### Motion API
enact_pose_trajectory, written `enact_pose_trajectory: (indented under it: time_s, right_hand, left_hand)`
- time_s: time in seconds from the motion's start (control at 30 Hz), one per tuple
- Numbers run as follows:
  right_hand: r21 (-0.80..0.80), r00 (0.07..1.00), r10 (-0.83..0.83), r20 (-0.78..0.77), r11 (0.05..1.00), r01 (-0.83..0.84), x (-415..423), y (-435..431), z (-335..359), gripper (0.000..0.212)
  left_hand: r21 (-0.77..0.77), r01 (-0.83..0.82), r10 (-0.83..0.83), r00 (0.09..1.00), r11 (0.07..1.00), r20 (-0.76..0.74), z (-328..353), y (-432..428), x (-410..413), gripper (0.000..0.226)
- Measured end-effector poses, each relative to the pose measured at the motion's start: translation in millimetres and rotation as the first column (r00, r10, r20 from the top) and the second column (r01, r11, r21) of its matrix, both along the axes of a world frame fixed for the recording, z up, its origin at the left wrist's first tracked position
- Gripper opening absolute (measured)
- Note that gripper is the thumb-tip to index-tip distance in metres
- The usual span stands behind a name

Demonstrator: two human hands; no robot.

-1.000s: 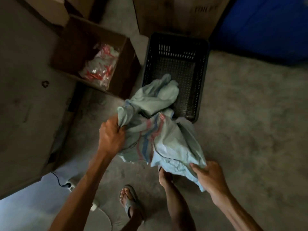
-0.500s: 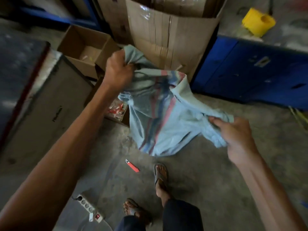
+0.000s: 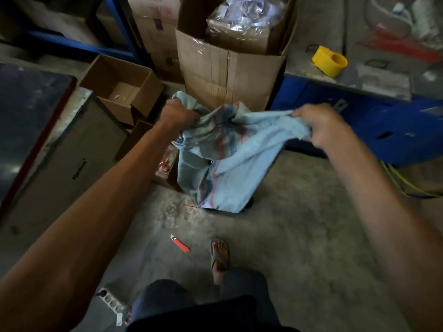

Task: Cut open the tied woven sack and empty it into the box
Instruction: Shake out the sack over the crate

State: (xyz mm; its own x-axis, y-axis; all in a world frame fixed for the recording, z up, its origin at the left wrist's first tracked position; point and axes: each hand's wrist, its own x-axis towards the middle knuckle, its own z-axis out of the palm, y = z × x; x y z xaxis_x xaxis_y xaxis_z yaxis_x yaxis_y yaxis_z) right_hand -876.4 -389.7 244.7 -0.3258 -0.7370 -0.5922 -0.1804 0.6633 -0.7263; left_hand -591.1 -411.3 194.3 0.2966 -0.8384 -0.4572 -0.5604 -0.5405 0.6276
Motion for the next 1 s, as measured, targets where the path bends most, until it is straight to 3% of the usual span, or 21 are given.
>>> enact_pose_trajectory:
  time_s: [0.13, 0.23, 0.37, 0.43, 0.53, 0.6, 0.63, 0.7, 0.77, 0.8, 0.83, 0.9, 0.93, 1.0]
  right_hand:
    - [-0.177, 0.996, 0.058, -0.067, 0.982, -0.069, 7.1, -14.8, 78.8, 0.007]
    - [-0.305, 0.974, 0.095, -0.206, 0.939, -0.156, 32.4, -10.4, 112.1, 0.009]
    - [-0.245, 0.942, 0.223, -0.251, 0.927, -0.285, 65.3, 4.9, 132.2, 0.021]
    - [-0.301, 0.951, 0.193, -0.242, 0.917, -0.263, 70.8, 15.9, 133.6, 0.020]
    - [-0.359, 0.980, 0.149, -0.134, 0.914, -0.188, 79.2, 28.9, 128.0, 0.027]
    - [-0.325, 0.986, 0.135, -0.093, 0.932, -0.159, 76.7, 23.9, 125.2, 0.024]
    - [-0.306, 0.990, 0.127, -0.053, 0.942, -0.137, 73.3, 19.7, 125.4, 0.019]
    - [-0.262, 0.993, 0.109, 0.041, 0.960, -0.094, 66.5, 12.6, 126.5, 0.017]
    - [-0.185, 0.991, 0.110, 0.078, 0.978, -0.094, 59.8, 11.3, 126.9, 0.034]
    - [-0.154, 0.989, 0.122, 0.087, 0.982, -0.107, 57.5, 12.0, 128.4, 0.039]
    - [-0.126, 0.986, 0.136, 0.094, 0.984, -0.123, 54.8, 10.5, 129.8, 0.039]
    - [-0.103, 0.985, 0.132, 0.113, 0.987, -0.121, 50.0, 7.5, 134.4, 0.031]
    - [-0.099, 0.985, 0.124, 0.120, 0.989, -0.112, 47.8, 5.9, 135.5, 0.027]
    - [-0.098, 0.986, 0.118, 0.122, 0.989, -0.106, 47.3, 2.4, 134.9, 0.020]
  left_hand:
    - [-0.057, 0.047, -0.043, 0.997, 0.997, 0.065, 32.3, -3.2, 11.7, 0.057]
    - [-0.029, 0.112, -0.106, 0.979, 0.993, 0.174, 43.0, 4.9, 23.0, 0.052]
    - [0.075, 0.242, -0.252, 0.879, 0.967, 0.405, 31.6, 34.2, 53.5, 0.030]
    - [0.109, 0.229, -0.253, 0.847, 0.967, 0.467, 20.5, 42.2, 70.0, 0.025]
    - [0.156, 0.143, -0.174, 0.962, 0.977, 0.209, 1.9, 45.9, 85.2, 0.025]
    - [0.247, 0.223, -0.238, 0.971, 0.943, 0.033, -5.8, 55.6, 80.4, 0.028]
    - [0.274, 0.273, -0.277, 0.961, 0.922, -0.026, -19.4, 61.6, 75.5, 0.037]
    - [0.359, 0.303, -0.296, 0.952, 0.883, -0.076, -48.7, 88.3, 59.2, 0.094]
    - [0.430, 0.285, -0.292, 0.955, 0.857, -0.051, -91.0, 115.2, 45.0, 0.148]
    - [0.472, 0.266, -0.259, 0.963, 0.841, -0.081, -100.3, 129.4, 38.6, 0.155]
    - [0.496, 0.238, -0.182, 0.970, 0.835, -0.158, -113.5, 139.5, 34.1, 0.145]
    - [0.638, 0.150, 0.140, 0.915, 0.755, -0.380, -130.1, 148.6, 26.3, 0.094]
    - [0.708, 0.099, 0.326, 0.837, 0.699, -0.439, -139.7, 150.7, 24.0, 0.076]
    - [0.795, 0.015, 0.651, 0.565, 0.607, -0.507, -156.0, 158.6, 14.5, 0.065]
